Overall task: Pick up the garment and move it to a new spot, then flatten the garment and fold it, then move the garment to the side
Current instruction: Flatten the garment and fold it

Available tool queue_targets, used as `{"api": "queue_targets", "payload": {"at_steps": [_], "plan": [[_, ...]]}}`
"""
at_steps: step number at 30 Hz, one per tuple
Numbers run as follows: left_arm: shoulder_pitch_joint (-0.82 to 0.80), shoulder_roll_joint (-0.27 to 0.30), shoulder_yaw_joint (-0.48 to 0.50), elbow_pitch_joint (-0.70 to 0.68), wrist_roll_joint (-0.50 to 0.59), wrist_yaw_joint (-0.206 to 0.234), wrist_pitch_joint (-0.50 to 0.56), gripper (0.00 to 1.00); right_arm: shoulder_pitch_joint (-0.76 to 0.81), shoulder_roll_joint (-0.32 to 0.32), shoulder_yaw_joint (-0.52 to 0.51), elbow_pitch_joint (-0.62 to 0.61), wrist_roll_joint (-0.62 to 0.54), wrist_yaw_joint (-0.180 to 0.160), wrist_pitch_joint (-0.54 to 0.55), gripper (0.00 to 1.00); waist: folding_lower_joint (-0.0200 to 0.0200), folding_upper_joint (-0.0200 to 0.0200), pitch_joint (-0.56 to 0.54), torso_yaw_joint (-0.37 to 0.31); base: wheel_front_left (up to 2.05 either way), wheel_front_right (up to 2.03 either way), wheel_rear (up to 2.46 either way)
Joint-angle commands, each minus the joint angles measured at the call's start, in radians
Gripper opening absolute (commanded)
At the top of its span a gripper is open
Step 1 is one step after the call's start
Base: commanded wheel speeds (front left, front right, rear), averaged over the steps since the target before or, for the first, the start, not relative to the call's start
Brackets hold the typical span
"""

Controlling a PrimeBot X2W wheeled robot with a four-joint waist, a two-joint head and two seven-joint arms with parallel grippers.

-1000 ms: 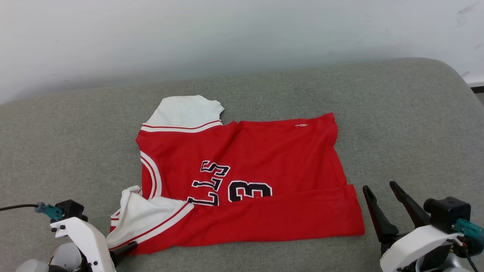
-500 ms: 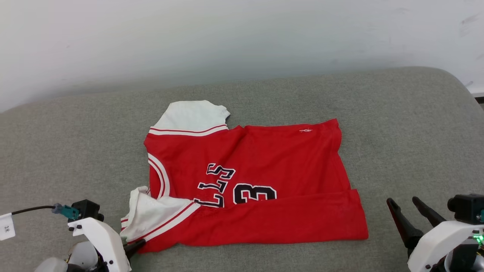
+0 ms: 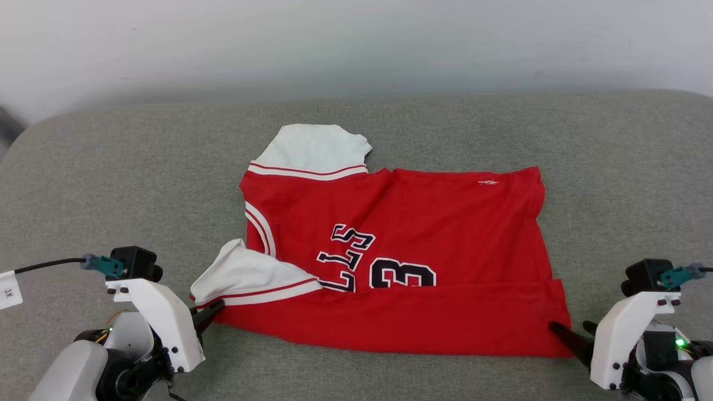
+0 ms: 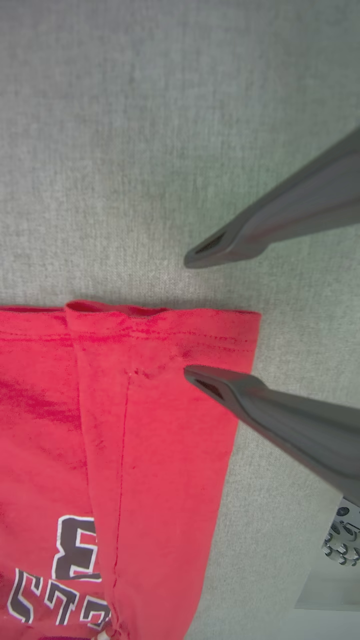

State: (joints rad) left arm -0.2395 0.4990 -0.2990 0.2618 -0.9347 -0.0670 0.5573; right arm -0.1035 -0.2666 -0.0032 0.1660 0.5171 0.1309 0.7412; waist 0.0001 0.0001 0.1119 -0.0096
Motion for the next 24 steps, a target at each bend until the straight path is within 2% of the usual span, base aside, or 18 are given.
{"api": "queue_targets", "payload": {"at_steps": [1, 7, 8, 9, 10, 24], "plan": [[-0.011, 0.003, -0.004, -0.018, 0.009, 0.006, 0.000, 0.00, -0.028, 0.014, 0.012, 0.029, 0.003, 0.000, 0.007, 1.00, -0.0001, -0.0001, 0.025, 0.018, 0.00, 0.00, 0.00], [-0.005, -0.007, -0.015, -0.035, 0.016, 0.009, -0.007, 0.00, -0.073, 0.044, 0.064, 0.152, 0.025, 0.000, 0.010, 1.00, -0.0001, -0.0001, 0.042, 0.029, 0.00, 0.00, 0.00], [-0.001, -0.010, -0.017, -0.036, 0.015, 0.010, -0.007, 0.00, -0.077, 0.046, 0.074, 0.168, 0.029, 0.000, 0.007, 0.50, -0.0001, -0.0001, 0.043, 0.029, 0.00, 0.00, 0.00], [0.002, -0.013, -0.020, -0.037, 0.015, 0.010, -0.007, 0.00, -0.079, 0.045, 0.083, 0.183, 0.033, 0.000, 0.005, 0.28, -0.0001, -0.0001, 0.043, 0.030, 0.00, 0.00, 0.00], [0.004, -0.014, -0.020, -0.036, 0.015, 0.011, -0.010, 0.00, -0.081, 0.045, 0.093, 0.194, 0.040, 0.000, 0.003, 0.00, -0.0001, -0.0001, 0.043, 0.030, 0.00, 0.00, 0.00], [0.086, -0.033, -0.023, -0.031, 0.002, 0.023, -0.052, 0.00, -0.060, -0.041, 0.140, 0.150, 0.091, 0.000, -0.054, 0.00, -0.0001, -0.0001, -0.092, 0.025, 0.00, 0.00, 0.00]]}}
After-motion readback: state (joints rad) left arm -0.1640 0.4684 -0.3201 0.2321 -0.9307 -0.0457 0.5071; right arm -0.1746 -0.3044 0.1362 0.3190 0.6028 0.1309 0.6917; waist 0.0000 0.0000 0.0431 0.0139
